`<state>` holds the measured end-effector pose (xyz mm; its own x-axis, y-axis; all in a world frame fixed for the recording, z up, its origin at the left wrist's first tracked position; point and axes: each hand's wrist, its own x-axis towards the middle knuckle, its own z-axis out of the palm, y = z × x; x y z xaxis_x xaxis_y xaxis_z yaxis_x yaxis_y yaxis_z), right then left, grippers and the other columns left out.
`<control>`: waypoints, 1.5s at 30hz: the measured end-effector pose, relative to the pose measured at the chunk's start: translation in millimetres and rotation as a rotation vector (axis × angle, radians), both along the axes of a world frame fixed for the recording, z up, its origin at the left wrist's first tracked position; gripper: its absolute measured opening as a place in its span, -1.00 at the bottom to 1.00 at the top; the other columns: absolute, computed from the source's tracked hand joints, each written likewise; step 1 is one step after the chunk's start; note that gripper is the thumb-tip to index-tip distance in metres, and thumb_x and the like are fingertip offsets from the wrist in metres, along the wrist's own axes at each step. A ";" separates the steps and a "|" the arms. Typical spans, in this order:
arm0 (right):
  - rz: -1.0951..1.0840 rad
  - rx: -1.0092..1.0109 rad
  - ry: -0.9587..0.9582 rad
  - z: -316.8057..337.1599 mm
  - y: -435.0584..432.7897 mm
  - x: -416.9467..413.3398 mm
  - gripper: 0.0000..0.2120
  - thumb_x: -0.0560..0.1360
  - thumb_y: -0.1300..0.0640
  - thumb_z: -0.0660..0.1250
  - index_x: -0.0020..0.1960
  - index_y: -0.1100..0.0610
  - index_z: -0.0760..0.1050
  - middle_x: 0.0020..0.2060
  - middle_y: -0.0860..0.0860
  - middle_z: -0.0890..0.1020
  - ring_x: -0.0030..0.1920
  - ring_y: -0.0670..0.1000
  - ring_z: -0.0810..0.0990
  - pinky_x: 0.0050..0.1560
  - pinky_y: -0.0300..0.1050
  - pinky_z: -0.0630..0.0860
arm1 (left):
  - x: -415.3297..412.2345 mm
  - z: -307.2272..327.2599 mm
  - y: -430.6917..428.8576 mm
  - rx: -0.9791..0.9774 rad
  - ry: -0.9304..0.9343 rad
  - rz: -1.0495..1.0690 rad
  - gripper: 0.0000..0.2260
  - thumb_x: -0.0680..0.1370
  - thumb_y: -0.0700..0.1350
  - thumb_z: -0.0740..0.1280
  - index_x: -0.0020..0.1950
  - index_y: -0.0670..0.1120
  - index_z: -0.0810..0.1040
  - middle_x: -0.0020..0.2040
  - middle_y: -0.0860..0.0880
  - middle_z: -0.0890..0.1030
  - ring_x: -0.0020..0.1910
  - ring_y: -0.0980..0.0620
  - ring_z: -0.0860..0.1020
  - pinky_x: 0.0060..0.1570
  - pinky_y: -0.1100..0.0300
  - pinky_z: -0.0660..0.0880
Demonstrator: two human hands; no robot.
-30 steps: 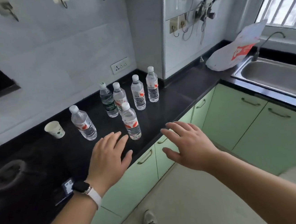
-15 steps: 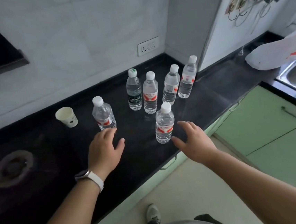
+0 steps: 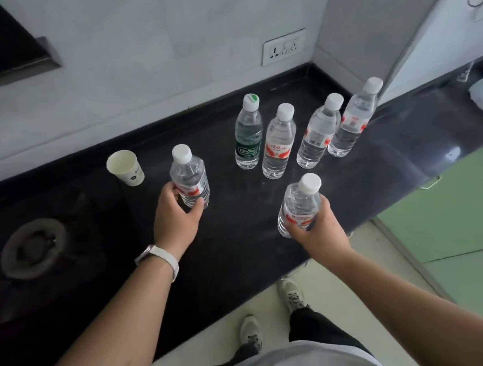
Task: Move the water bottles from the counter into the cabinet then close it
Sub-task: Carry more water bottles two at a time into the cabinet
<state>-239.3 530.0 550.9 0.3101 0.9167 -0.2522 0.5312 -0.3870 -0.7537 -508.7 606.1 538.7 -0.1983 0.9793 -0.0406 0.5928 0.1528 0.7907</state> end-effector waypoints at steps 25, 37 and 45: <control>0.502 -0.020 0.207 1.4 96.3 43.4 -0.35 0.31 -0.06 0.56 0.28 -0.19 0.30 0.09 -0.20 0.57 0.11 -0.13 0.57 0.14 -0.05 0.55 | 84.1 14.0 -6.6 -0.056 -0.145 0.550 -0.52 0.41 -0.06 0.58 0.28 0.05 0.52 0.07 0.18 0.63 0.07 0.23 0.59 0.13 0.18 0.52; 0.940 -0.084 0.345 26.1 76.7 -26.8 -0.42 0.33 -0.02 0.56 0.20 -0.19 0.31 -0.02 -0.19 0.58 -0.04 -0.19 0.60 -0.14 -0.35 0.48 | 79.3 47.0 -131.2 0.014 -0.145 0.956 -0.55 0.40 -0.10 0.59 0.24 0.05 0.56 0.06 0.17 0.66 0.02 0.28 0.61 0.03 0.36 0.51; 1.145 -0.093 0.359 49.8 6.7 -62.1 -0.42 0.34 -0.01 0.57 0.18 -0.23 0.29 -0.02 -0.23 0.58 -0.02 -0.21 0.60 -0.05 -0.31 0.50 | 67.6 58.7 -226.7 0.095 -0.168 1.121 -0.57 0.39 -0.10 0.59 0.21 0.05 0.56 0.04 0.20 0.64 0.03 0.21 0.60 0.04 0.23 0.51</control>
<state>-301.4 536.7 600.7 -0.7730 0.5883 -0.2374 0.3680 0.1112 -0.9231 -441.1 379.4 597.4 -0.9636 0.2537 -0.0845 0.0449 0.4651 0.8841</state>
